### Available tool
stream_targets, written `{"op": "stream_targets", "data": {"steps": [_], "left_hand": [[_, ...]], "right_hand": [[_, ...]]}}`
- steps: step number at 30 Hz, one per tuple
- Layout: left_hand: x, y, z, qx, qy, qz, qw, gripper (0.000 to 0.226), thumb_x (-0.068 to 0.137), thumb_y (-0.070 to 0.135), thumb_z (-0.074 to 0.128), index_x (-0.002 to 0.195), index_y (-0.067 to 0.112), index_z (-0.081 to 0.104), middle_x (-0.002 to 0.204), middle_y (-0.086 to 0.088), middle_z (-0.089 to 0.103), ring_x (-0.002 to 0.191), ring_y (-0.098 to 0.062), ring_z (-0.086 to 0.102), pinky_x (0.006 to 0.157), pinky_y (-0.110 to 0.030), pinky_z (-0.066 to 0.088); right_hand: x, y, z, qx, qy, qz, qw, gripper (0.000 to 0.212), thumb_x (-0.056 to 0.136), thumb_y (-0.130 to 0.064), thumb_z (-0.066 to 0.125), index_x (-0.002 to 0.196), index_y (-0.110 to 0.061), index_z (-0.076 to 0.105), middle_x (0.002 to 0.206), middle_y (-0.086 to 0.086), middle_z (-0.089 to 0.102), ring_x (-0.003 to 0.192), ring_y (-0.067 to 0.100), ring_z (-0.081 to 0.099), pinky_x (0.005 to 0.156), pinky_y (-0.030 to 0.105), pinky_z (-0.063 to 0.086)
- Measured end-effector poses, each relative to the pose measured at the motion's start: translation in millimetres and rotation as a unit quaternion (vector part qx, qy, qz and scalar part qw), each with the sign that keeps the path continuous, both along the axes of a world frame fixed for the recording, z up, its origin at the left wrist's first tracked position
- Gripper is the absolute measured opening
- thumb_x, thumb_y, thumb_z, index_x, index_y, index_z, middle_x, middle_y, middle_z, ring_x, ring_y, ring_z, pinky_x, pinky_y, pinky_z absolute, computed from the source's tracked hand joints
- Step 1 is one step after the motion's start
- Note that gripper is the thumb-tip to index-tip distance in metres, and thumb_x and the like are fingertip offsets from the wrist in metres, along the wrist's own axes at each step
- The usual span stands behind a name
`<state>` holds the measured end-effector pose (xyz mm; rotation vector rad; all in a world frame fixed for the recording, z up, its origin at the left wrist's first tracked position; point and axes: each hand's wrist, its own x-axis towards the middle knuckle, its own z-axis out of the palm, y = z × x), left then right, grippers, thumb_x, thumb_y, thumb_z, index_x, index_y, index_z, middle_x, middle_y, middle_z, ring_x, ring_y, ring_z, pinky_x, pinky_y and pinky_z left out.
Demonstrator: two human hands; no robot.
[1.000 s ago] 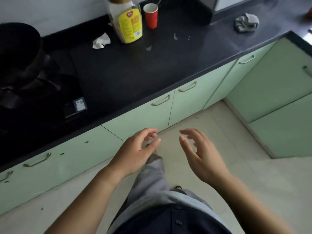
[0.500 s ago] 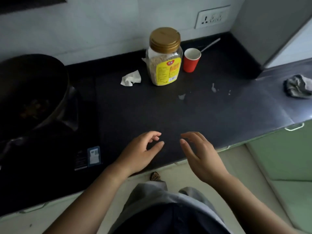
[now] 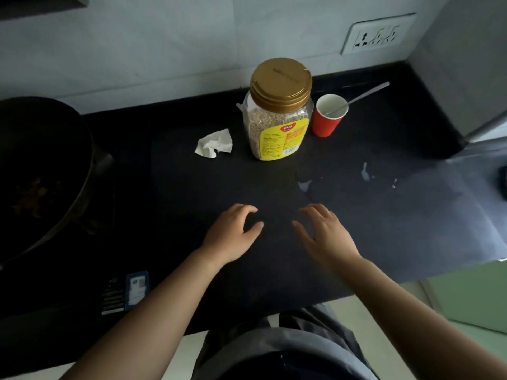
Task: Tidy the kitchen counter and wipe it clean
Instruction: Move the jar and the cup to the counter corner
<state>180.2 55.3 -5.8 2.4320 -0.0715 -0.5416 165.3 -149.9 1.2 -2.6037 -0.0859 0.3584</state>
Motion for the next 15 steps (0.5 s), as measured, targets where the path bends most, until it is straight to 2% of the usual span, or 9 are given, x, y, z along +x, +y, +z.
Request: {"op": "stream_targets", "data": {"steps": [5,9,12,15], "left_hand": [[62,-20,3,-0.002,-0.083,0.071,0.994,0.05,0.085,0.04,0.058,0.128,0.015,0.049,0.132,-0.005,0.051,0.123,-0.021,0.048,0.102,-0.033,0.039],[116,-32,22,-0.01,-0.161,0.145,0.976,0.068,0.077,0.043,0.067,0.132,0.01,0.043,0.133,-0.01,0.048,0.124,-0.023,0.045,0.097,-0.028,0.035],[145,-33,30,-0.021,-0.155,0.187,0.97,0.091,0.069,0.05,0.073,0.14,0.011,0.031,0.141,-0.01,0.04,0.13,-0.022,0.04,0.104,-0.035,0.037],[163,-29,37,-0.054,-0.17,0.166,0.97,0.106,0.058,0.057,0.076,0.143,0.016,0.026,0.144,-0.006,0.037,0.132,-0.02,0.038,0.107,-0.042,0.038]], "right_hand": [[68,-38,-13,0.007,-0.022,-0.056,0.998,0.045,0.09,-0.038,0.052,0.126,-0.011,0.049,0.133,0.008,0.047,0.123,0.029,0.042,0.095,0.038,0.04],[136,-66,-5,0.027,-0.062,-0.103,0.992,0.052,0.089,-0.038,0.055,0.131,-0.008,0.044,0.137,0.011,0.044,0.125,0.029,0.041,0.097,0.038,0.037],[175,-78,-5,0.054,-0.059,-0.126,0.989,0.059,0.087,-0.042,0.056,0.134,-0.011,0.039,0.141,0.008,0.039,0.129,0.025,0.038,0.098,0.038,0.038],[202,-85,-10,0.084,-0.049,-0.149,0.984,0.068,0.083,-0.044,0.061,0.137,-0.013,0.034,0.143,0.007,0.037,0.13,0.024,0.037,0.099,0.04,0.04]]}}
